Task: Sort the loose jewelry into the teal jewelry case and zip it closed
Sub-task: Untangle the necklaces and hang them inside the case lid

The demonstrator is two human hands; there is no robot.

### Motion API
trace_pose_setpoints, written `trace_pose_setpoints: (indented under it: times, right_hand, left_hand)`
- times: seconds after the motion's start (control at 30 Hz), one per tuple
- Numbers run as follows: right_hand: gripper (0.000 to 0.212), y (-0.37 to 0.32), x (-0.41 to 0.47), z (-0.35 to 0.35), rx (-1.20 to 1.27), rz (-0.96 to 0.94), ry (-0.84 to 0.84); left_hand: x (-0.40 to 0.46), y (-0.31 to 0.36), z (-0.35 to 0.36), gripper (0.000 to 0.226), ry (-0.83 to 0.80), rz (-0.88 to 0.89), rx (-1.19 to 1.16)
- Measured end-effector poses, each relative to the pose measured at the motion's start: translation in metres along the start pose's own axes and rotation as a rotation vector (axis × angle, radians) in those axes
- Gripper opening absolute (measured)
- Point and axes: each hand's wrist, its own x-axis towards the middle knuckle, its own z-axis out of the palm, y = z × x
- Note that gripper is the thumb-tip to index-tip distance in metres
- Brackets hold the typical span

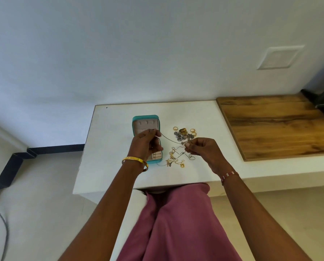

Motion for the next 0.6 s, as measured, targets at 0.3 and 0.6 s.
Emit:
trace_pose_setpoints:
  times: [0.3,0.6]
  right_hand:
    - [0.008,0.031,0.002,-0.024,0.015,0.099,0.055]
    - [0.009,0.058,0.016,-0.028,-0.046,0.195,0.128]
  left_hand:
    - [0.008,-0.034,0.044,0.031,-0.175,-0.013,0.136]
    - [0.03,-0.074,0.044,0.026,-0.052,-0.153,0.233]
